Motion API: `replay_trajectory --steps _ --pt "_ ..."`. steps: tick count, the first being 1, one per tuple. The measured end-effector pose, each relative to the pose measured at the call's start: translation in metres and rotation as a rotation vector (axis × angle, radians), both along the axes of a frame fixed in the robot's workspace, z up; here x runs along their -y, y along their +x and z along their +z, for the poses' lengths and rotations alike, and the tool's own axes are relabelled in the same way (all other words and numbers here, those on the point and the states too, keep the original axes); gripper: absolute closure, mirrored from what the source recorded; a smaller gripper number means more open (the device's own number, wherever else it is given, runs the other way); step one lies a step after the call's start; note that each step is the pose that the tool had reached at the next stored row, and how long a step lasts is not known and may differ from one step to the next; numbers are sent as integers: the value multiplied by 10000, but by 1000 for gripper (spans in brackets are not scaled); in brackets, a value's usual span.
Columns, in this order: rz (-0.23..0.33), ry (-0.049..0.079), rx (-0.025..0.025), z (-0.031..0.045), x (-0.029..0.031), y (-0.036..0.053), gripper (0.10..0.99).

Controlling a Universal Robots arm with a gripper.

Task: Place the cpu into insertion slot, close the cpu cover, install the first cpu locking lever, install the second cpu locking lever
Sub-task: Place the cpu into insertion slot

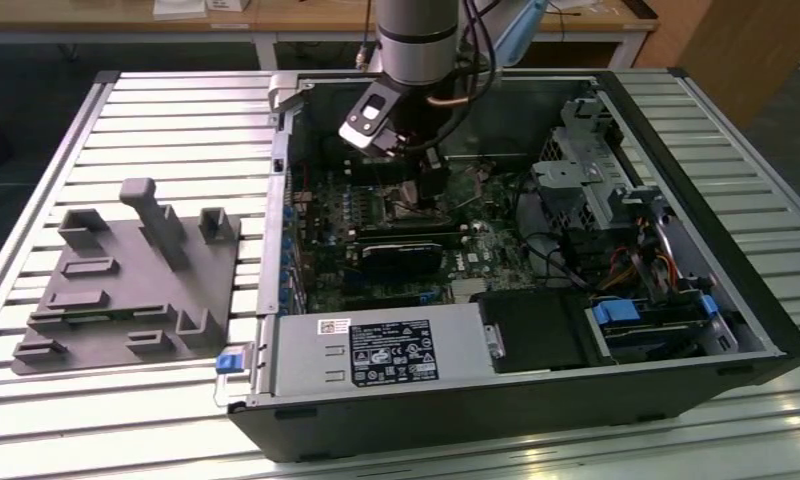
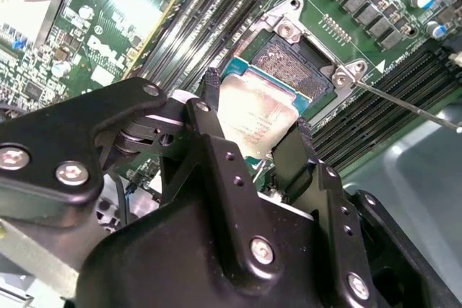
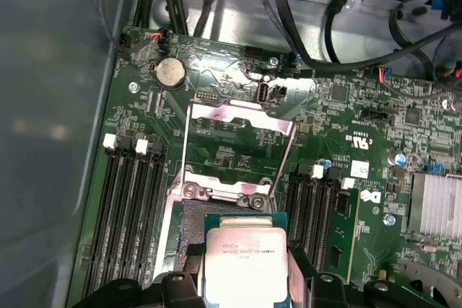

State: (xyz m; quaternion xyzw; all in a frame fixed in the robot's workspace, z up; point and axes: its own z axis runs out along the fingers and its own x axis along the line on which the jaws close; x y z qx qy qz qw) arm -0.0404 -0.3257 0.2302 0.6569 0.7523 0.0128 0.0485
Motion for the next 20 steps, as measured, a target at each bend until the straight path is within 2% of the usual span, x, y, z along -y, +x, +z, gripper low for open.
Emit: replay_trajectory --steps 7,12,20 --pt "-531 0 0 -29 -32 0 545" --pt "-704 0 0 -54 -80 0 545" --pt "-973 0 0 -118 -85 0 545"
